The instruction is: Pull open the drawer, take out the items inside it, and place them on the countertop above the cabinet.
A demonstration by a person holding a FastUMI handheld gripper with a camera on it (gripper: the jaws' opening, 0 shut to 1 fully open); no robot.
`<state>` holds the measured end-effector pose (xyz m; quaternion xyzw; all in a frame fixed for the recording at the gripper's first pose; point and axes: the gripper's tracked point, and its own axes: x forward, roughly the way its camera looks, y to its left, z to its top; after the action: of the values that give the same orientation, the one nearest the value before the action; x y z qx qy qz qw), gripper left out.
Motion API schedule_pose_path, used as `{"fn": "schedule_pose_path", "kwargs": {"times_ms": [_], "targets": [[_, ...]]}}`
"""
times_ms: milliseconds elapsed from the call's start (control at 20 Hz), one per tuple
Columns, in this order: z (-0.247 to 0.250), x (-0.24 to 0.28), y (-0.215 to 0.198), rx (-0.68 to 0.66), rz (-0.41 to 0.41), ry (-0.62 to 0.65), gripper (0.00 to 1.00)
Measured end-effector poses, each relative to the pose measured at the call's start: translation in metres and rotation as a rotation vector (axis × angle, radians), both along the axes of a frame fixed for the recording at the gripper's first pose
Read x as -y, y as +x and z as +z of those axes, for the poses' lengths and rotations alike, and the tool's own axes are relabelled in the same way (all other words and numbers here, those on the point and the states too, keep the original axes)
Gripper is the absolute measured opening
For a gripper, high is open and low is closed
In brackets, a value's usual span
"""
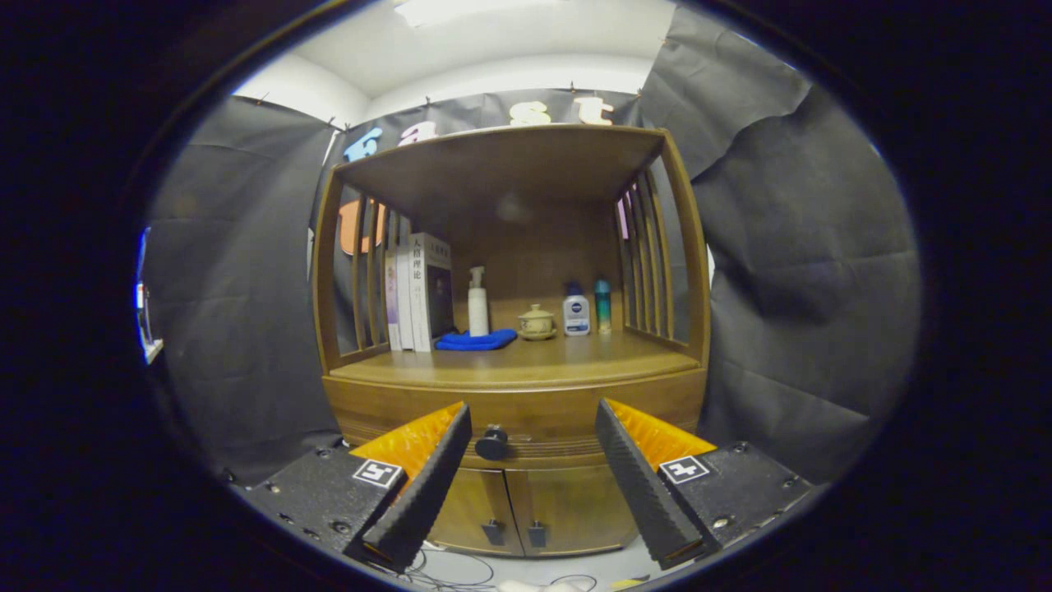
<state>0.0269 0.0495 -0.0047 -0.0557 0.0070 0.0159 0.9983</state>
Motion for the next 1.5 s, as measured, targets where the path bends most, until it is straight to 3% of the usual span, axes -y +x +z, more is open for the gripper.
{"fn": "schedule_pose_path", "kwargs": {"times_ms": [600,900,1100,1500], "targets": [[-0.071,-0.037,0.090,-0.088,-0.026,-0.050,0.99],[-0.093,-0.028,0.111,-0.132,-0.067,-0.037,0.86],[-0.094,-0.029,0.113,-0.159,-0.059,0.007,0.52],[-0.096,-0.027,0.113,-0.193,-0.038,0.022,0.39]]}}
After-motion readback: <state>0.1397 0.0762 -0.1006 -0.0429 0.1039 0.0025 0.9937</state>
